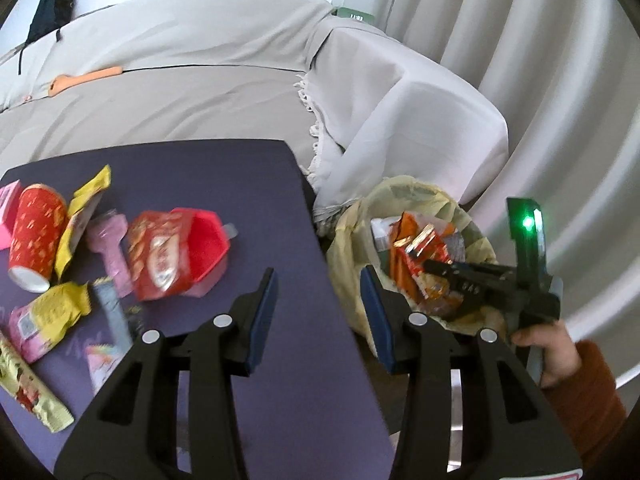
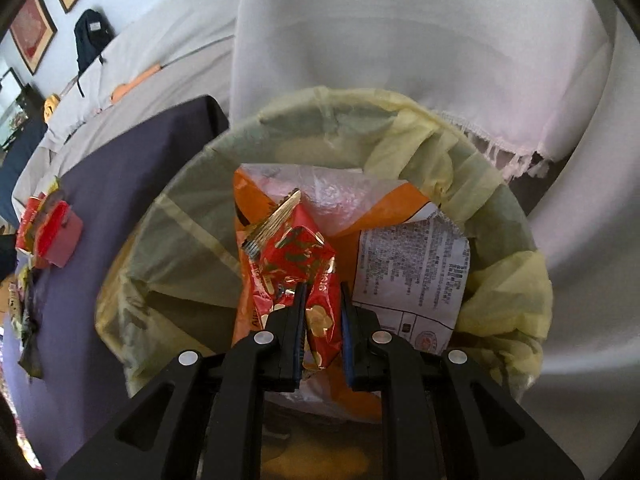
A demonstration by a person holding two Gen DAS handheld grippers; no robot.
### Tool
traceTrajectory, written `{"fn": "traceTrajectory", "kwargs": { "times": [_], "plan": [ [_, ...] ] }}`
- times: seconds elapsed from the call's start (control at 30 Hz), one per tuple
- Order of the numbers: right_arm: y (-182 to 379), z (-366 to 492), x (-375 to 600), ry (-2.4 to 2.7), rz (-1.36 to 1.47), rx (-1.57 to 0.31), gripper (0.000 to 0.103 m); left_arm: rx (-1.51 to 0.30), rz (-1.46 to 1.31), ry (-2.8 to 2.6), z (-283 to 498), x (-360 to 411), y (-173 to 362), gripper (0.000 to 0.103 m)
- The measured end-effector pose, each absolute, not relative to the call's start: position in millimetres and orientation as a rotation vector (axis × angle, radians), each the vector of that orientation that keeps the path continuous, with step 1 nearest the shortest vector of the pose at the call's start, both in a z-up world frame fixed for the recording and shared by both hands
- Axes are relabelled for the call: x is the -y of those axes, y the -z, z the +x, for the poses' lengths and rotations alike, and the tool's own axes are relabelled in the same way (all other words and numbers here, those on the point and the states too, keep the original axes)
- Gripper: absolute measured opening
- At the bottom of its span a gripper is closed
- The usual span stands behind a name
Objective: Collect trash
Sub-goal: 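Carry the orange bag and red packet with both tools over the yellow bag and release, then move both tools back to the table toward the remaining snacks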
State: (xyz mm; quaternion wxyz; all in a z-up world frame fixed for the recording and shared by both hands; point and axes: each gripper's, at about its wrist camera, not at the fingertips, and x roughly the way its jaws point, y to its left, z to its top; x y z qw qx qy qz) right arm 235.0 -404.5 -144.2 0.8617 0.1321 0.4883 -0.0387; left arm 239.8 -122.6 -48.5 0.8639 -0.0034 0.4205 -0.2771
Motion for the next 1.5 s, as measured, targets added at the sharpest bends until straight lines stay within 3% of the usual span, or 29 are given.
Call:
{"fn": "traceTrajectory", "kwargs": {
  "times": [0.03, 0.1, 0.17, 0.3, 0.7, 0.83, 0.9, 1.1, 1.5],
  "plan": [
    [140, 231, 401, 0.084, 0.273, -1.013, 0.017, -0.886, -0.017, 0.583, 238, 117, 50, 0.041],
    [131, 224, 395, 0.083, 0.25, -0.994, 0.036, -0.896, -0.039, 0.584, 235, 107, 52, 0.042],
    [120, 215, 386, 0.088, 0.205, -0.961, 0.044, -0.897, -0.068, 0.579, 233, 95, 53, 0.043],
    [99, 201, 380, 0.13, 0.16, -0.915, 0.05, -0.886, -0.107, 0.554, 229, 67, 52, 0.043],
    [38, 184, 309, 0.041, 0.133, -0.762, 0.052, -0.785, -0.143, 0.37, 214, -54, 33, 0.044],
    [36, 189, 269, -0.053, 0.124, -0.758, 0.054, -0.79, -0.177, 0.275, 212, -109, 38, 0.044],
    [39, 192, 251, -0.091, 0.116, -0.765, 0.062, -0.793, -0.192, 0.238, 210, -129, 41, 0.044],
    [59, 200, 197, -0.208, 0.075, -0.826, 0.063, -0.822, -0.254, 0.149, 206, -184, 59, 0.045],
    [100, 204, 172, -0.249, 0.13, -0.952, 0.063, -0.972, -0.355, 0.195, 236, -171, 96, 0.045]
  ]
}}
